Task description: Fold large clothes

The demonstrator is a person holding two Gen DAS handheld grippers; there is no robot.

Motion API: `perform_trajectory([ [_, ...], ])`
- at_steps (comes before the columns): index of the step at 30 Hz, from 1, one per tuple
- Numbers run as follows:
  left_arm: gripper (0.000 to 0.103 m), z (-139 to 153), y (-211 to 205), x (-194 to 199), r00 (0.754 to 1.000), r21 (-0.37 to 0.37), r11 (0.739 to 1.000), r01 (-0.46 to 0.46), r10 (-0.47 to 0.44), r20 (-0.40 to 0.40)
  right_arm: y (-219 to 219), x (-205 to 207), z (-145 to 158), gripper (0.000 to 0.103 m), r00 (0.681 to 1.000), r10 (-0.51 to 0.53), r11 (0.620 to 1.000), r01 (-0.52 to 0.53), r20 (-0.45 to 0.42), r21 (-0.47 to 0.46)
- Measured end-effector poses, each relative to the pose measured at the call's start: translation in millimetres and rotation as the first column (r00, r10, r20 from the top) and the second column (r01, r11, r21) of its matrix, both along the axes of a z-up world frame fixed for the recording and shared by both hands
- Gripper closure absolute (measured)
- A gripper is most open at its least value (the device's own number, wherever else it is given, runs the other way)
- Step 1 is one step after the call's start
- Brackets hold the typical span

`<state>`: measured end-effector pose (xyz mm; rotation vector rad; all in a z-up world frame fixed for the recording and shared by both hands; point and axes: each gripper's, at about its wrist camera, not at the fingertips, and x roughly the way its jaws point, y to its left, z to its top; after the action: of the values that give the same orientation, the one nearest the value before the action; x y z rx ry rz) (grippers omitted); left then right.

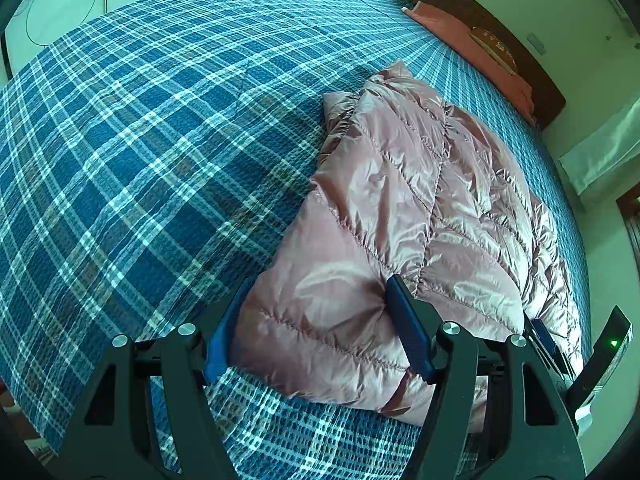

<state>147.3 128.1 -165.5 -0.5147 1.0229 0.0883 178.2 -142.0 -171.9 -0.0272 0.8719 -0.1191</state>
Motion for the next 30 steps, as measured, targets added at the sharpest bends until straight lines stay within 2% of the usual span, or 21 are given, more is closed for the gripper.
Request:
perform_trajectory([
  [5, 0.035, 0.6, 5.1, -9.0, 0.999, -0.054, 0.998, -0.025, 0.024, -0.030, 0.4, 0.1, -0.2, 0.051, 1.000, 0.000, 1.000, 0.000, 0.001, 0.000],
  [11, 0.035, -1.2, 13.6, -17.1, 0.999, -0.131, 0.990, -0.044, 0.041, -0.027, 0.3, 0.5, 0.0, 0.051, 1.000, -0.001, 1.000, 0.001, 0.001, -0.002],
  [18, 0.032, -11.0, 9.8, 15.7, 1.000, -0.180, 0.984, 0.012, -0.011, 0.004, 0.8, 1.2, -0.2, 0.051, 1.000, -0.001, 1.000, 0.001, 0.001, -0.004],
  [25, 0.032, -18.7, 11.6, 41.1, 0.999, -0.262, 0.965, 0.027, -0.021, 0.026, 1.2, 2.2, -0.6, 0.051, 1.000, -0.003, 1.000, 0.003, 0.002, -0.008],
  [30, 0.032, -19.3, 4.7, 51.5, 0.998, -0.236, 0.971, 0.049, -0.040, 0.042, 2.4, 2.7, -1.1, 0.051, 1.000, -0.004, 1.000, 0.004, 0.003, -0.011],
])
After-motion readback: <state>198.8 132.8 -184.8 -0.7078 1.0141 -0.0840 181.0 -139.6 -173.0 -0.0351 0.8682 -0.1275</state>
